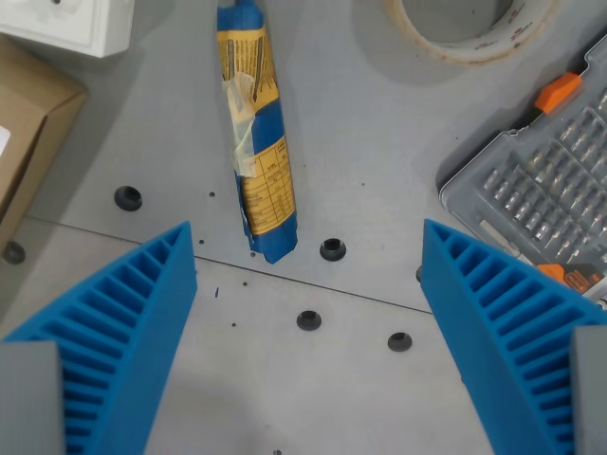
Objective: Pick up the blue bag
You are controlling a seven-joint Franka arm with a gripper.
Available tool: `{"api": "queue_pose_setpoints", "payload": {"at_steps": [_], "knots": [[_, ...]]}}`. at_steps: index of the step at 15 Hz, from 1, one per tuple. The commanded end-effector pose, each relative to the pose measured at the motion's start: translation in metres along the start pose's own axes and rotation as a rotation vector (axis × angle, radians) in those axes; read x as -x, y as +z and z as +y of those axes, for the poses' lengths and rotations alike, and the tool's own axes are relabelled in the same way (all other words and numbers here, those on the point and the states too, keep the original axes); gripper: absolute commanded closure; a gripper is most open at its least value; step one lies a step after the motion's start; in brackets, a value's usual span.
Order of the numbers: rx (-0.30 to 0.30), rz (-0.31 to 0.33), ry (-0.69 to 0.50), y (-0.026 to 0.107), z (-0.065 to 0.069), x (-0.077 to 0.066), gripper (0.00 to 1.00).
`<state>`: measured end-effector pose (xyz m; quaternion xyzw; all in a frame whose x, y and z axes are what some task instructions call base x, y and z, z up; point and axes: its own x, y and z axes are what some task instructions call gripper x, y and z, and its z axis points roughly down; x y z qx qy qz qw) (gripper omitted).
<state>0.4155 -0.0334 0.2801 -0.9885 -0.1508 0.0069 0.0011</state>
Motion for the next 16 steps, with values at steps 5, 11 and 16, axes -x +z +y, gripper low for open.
{"api": "queue_pose_setpoints", "payload": {"at_steps": [5, 11, 16], "knots": [[0.002, 0.006, -0.002, -0.002, 0.000, 0.000, 0.00], [0.005, 0.010, -0.016, 0.002, -0.001, -0.001, 0.00], [0.016, 0.035, -0.036, 0.012, -0.004, -0.002, 0.00]]}}
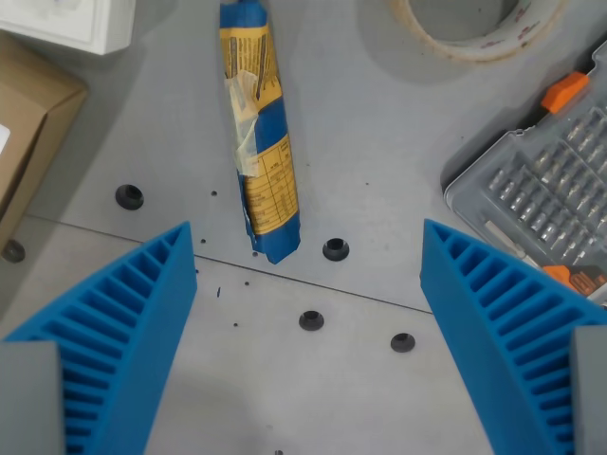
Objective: Pick up the blue bag
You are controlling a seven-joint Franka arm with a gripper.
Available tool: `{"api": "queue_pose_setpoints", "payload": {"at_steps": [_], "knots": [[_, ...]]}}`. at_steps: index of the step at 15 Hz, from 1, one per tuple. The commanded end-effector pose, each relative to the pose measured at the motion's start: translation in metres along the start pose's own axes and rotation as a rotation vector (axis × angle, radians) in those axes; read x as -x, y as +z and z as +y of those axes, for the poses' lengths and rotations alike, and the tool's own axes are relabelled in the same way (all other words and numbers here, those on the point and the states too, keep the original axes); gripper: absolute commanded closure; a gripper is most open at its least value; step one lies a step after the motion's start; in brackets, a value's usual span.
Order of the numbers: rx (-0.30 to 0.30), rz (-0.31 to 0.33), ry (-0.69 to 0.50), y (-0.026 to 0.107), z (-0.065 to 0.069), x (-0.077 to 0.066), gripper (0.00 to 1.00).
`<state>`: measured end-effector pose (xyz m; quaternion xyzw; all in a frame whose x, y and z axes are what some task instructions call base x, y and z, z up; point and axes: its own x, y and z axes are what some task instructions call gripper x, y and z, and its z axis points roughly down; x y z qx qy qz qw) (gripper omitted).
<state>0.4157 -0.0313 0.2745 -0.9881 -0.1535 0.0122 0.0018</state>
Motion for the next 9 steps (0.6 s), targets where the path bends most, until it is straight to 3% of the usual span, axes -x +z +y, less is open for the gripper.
{"api": "queue_pose_setpoints", "payload": {"at_steps": [1, 9], "knots": [[0.022, 0.051, -0.036, 0.008, -0.002, -0.001, 0.00], [0.038, 0.089, -0.081, 0.026, -0.011, 0.004, 0.00]]}}
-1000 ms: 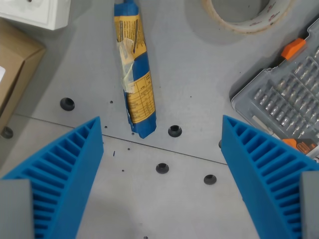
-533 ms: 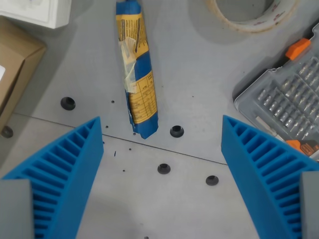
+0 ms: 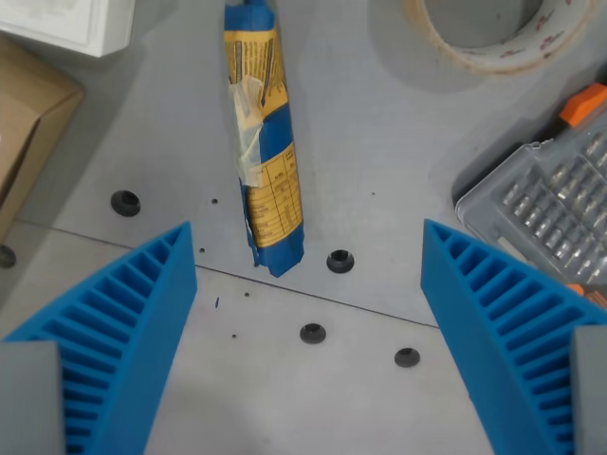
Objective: Pick up the blue bag
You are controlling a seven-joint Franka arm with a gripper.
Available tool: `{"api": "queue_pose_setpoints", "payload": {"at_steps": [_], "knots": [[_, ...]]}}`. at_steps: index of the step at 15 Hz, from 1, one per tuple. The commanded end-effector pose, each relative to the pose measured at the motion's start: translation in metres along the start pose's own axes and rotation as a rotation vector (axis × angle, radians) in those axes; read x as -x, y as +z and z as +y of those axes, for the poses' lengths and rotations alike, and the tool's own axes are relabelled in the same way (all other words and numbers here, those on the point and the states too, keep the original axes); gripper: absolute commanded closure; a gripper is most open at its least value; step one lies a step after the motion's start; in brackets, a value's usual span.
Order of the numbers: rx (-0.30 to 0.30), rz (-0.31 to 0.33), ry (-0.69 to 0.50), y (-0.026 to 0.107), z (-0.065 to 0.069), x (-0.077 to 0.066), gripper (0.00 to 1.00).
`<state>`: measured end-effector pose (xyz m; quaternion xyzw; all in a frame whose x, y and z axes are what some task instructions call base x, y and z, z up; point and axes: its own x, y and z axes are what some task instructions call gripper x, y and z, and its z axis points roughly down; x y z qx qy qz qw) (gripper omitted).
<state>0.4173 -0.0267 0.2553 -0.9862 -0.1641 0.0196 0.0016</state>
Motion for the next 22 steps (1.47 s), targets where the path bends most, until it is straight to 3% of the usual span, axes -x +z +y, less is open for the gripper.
{"api": "queue_pose_setpoints", "payload": {"at_steps": [1, 11, 22], "knots": [[0.043, 0.108, -0.065, 0.009, -0.009, 0.008, 0.00], [0.050, 0.087, -0.121, 0.041, -0.014, -0.004, 0.00], [0.078, 0.123, -0.172, 0.067, -0.028, 0.003, 0.00]]}}
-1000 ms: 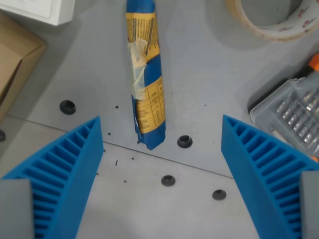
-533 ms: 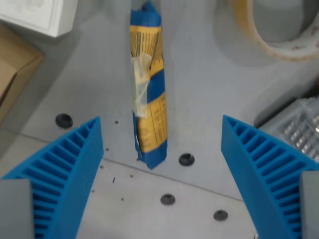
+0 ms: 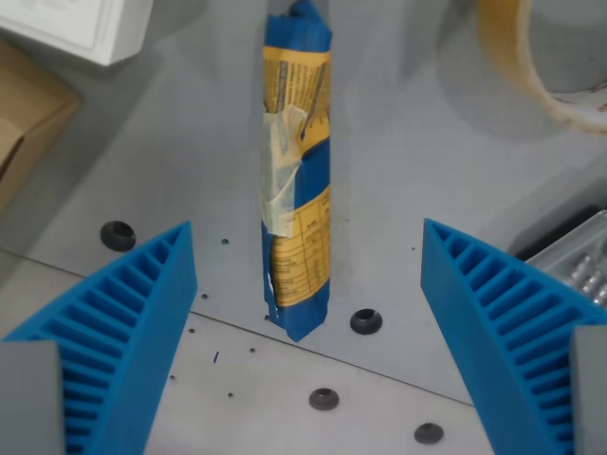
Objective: Pick up the blue bag
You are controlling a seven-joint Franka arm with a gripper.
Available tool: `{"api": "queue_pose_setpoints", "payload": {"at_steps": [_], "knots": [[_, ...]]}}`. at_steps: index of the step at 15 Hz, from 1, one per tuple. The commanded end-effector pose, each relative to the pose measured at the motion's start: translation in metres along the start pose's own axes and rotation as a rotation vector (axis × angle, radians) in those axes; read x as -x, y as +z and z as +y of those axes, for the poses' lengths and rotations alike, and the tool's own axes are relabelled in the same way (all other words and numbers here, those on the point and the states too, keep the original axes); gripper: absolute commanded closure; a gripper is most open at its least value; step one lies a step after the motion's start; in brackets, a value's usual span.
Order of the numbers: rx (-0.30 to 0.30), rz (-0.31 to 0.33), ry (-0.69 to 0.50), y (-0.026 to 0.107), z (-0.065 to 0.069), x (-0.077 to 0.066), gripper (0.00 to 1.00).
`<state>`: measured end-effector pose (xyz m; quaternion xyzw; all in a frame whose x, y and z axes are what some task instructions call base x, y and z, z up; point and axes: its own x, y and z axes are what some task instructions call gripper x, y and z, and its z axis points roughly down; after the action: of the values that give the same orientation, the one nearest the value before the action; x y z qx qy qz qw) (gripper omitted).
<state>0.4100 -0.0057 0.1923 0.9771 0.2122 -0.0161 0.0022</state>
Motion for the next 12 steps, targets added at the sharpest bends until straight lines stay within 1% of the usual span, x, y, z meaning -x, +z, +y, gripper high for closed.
{"api": "queue_pose_setpoints", "payload": {"at_steps": [1, 5, 8, 10, 12], "knots": [[0.072, 0.113, -0.077, 0.007, -0.007, 0.002, 0.00], [0.067, 0.095, -0.088, 0.020, -0.004, -0.005, 0.00], [0.068, 0.087, -0.095, 0.030, -0.004, -0.007, 0.00], [0.068, 0.082, -0.099, 0.031, -0.006, -0.007, 0.00], [0.070, 0.081, -0.098, 0.029, -0.010, -0.004, 0.00]]}}
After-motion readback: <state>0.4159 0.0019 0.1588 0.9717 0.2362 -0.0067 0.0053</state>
